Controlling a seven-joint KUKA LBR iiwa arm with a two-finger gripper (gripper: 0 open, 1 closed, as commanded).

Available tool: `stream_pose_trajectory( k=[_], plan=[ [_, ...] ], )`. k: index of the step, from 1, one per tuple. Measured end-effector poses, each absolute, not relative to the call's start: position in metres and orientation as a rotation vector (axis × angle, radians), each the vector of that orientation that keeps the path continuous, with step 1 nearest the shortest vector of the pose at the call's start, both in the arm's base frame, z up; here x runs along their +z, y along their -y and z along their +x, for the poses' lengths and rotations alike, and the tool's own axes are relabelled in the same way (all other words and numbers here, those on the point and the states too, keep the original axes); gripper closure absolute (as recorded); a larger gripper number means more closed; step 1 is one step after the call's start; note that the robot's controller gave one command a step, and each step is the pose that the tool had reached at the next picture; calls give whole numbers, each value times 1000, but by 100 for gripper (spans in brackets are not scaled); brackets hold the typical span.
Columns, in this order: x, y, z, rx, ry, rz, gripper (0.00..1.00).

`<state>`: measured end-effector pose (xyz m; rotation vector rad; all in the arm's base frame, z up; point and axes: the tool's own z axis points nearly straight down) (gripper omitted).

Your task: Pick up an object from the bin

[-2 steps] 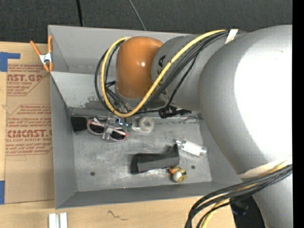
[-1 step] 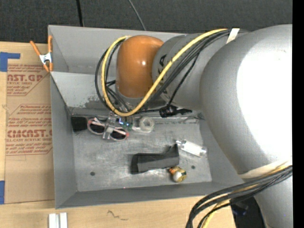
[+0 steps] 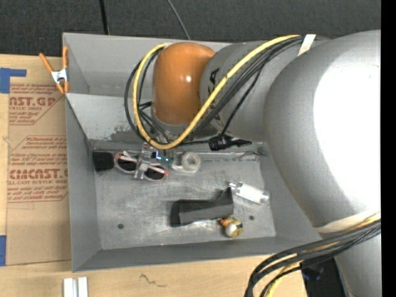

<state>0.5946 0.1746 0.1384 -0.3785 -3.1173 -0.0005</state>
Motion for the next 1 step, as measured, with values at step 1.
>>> stream_pose_trajectory(
  k=[1],
  plan=[
    [194, -175, 595, -5, 3124, -378, 100]
  ],
)
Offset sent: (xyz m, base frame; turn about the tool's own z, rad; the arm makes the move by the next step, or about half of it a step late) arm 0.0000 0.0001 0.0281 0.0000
